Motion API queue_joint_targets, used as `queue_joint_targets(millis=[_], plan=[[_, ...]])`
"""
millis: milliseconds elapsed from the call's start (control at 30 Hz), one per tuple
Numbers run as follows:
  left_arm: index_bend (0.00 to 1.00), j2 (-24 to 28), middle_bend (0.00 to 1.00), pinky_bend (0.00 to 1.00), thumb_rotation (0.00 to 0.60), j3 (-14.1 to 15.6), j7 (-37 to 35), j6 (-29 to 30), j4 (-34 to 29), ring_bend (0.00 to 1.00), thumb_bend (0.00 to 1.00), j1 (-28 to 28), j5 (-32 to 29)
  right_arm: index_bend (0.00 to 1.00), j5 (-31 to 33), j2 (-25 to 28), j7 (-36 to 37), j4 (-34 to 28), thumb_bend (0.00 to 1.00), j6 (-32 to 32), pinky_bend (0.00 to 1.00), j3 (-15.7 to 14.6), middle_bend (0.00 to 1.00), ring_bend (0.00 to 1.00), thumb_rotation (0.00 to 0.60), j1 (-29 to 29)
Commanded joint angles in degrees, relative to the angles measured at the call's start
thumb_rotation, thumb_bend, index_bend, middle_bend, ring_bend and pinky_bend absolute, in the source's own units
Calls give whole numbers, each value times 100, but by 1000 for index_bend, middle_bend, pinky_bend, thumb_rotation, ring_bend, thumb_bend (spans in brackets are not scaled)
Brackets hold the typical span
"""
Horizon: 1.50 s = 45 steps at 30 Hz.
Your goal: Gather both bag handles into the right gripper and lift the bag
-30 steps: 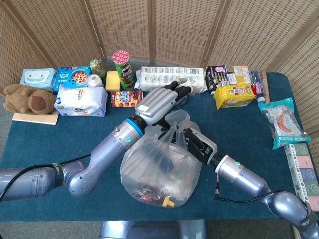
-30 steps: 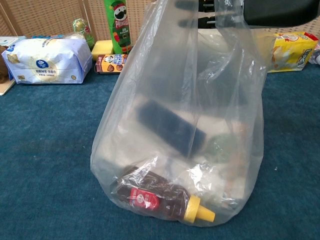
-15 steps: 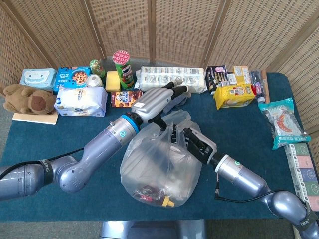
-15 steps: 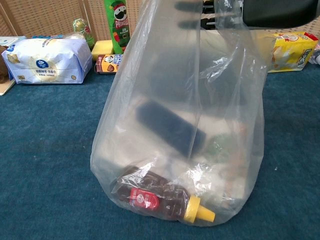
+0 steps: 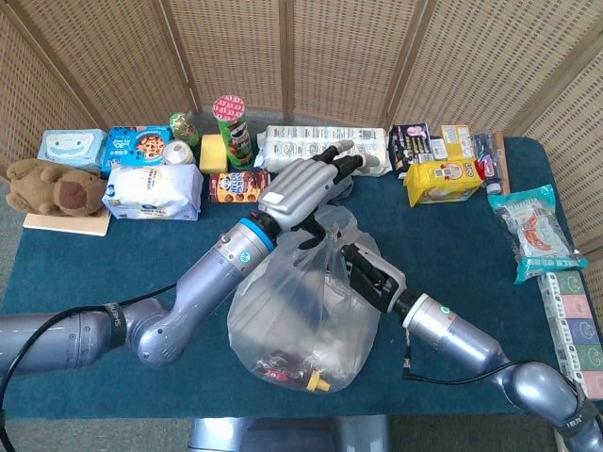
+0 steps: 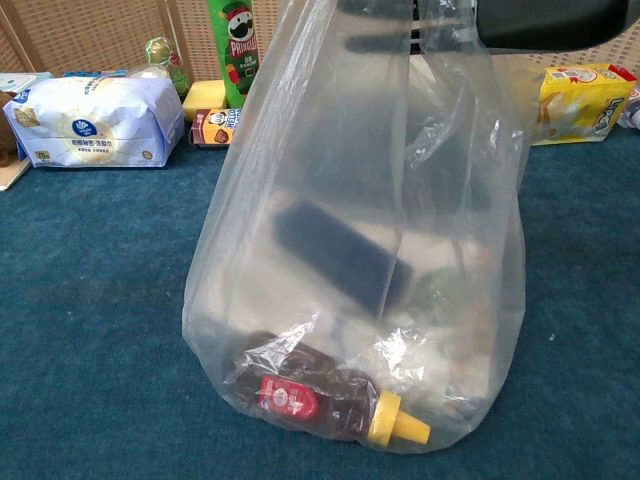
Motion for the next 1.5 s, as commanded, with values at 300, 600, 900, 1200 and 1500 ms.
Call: queue_joint_targets(millis=[300, 600, 900, 1200, 1500], plan=[[129, -251, 224, 200, 600, -59, -4, 211, 65, 0, 52, -3, 178, 270, -63, -96, 26, -121, 160, 261, 152, -52, 343, 250, 196, 17], [128, -159, 224, 198, 600, -55, 43, 255, -22, 0, 51, 90, 174, 281, -220, -85, 20, -108, 160, 430, 146, -51, 346, 251, 197, -101], [129, -130, 223, 198, 600, -33, 21, 207, -47, 0, 52, 173, 194, 284, -304, -98, 64, -110, 160, 388, 143, 2, 346, 251, 194, -192], [129, -186, 224, 198, 600, -46, 20, 212, -2, 0, 52, 180, 208, 283, -327, -180, 137, -137, 160, 423, 145, 54, 347, 249, 195, -193], [129, -292, 224, 198, 600, -72, 82, 283, 46, 0, 51, 141, 253, 283, -356, -241, 222, -183, 160, 469, 147, 7, 347, 249, 195, -107]])
